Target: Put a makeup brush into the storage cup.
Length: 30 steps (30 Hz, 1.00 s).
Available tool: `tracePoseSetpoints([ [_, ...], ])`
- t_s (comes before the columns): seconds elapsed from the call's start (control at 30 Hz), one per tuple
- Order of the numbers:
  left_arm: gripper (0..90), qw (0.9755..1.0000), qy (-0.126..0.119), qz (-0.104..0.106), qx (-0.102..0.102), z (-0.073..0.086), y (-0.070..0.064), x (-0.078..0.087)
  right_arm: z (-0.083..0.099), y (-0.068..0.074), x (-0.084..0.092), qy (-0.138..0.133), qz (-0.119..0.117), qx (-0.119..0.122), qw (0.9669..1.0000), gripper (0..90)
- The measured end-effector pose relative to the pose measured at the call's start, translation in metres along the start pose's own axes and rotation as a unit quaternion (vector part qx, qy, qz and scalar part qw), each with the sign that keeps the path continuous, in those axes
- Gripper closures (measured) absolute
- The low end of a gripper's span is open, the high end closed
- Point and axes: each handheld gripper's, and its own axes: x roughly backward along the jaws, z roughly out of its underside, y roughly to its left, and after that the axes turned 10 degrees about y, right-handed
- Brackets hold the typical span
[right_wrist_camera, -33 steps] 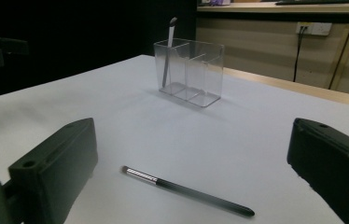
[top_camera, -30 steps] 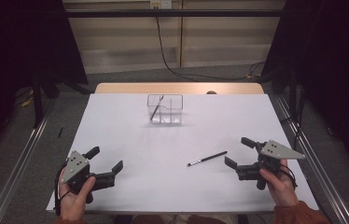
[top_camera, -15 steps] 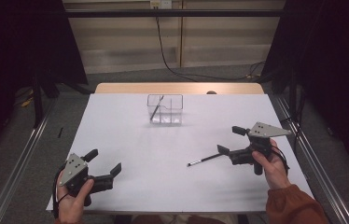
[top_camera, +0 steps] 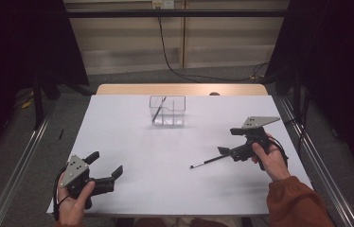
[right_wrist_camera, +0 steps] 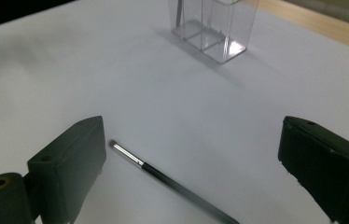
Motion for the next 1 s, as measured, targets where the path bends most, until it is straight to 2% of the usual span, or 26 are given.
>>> tracePoseSetpoints([
  [0.07,2.7,1.0,-0.002,0.001,0.007,-0.001,0.0,0.0,-0.004,0.0,-0.002,0.017,-0.001,0.006,0.9998,3.9],
  [0.1,2.7,1.0,-0.001,0.0,0.004,-0.001,0.0,0.0,-0.006,-0.001,-0.004,0.024,-0.005,0.005,0.9997,2.9],
  [0.2,2.7,1.0,0.002,0.004,-0.004,-0.001,-0.002,0.001,-0.01,-0.004,-0.006,0.051,0.003,0.013,0.9986,4.0],
  [0.3,2.7,1.0,0.003,0.006,-0.004,-0.001,-0.002,0.0,-0.013,-0.005,-0.009,0.081,0.0,0.023,0.9965,3.8],
  [0.43,2.7,0.9999,0.005,0.008,-0.005,-0.001,-0.001,-0.001,-0.016,-0.007,-0.016,0.122,-0.012,0.038,0.9917,4.2],
  [0.5,2.7,0.9999,0.006,0.009,-0.008,-0.001,-0.001,-0.002,-0.018,-0.008,-0.019,0.144,-0.018,0.045,0.9884,4.3],
  [0.57,2.7,0.9998,0.009,0.018,-0.002,0.0,0.001,-0.003,-0.02,-0.008,-0.023,0.16,-0.027,0.05,0.9855,5.2],
  [0.67,2.7,0.9998,0.011,0.016,-0.004,0.0,0.003,-0.005,-0.023,-0.007,-0.03,0.19,-0.031,0.074,0.9784,5.8],
  [0.7,2.7,0.9998,0.009,0.017,0.0,0.0,0.003,-0.005,-0.024,-0.006,-0.032,0.2,-0.041,0.082,0.9755,5.8],
  [0.77,2.7,0.9998,0.01,0.016,-0.004,0.0,0.003,-0.006,-0.026,-0.005,-0.035,0.212,-0.053,0.087,0.9719,5.7],
  [0.87,2.7,0.9998,0.012,0.017,-0.005,0.0,0.003,-0.006,-0.03,-0.007,-0.04,0.232,-0.05,0.095,0.9669,6.2],
  [0.93,2.7,0.9997,0.016,0.018,-0.009,0.001,0.003,-0.006,-0.032,-0.007,-0.045,0.248,-0.041,0.103,0.9623,6.0],
  [1.0,2.6,0.9997,0.016,0.016,-0.009,0.0,0.002,-0.006,-0.033,-0.008,-0.049,0.265,-0.044,0.106,0.9574,5.9],
])
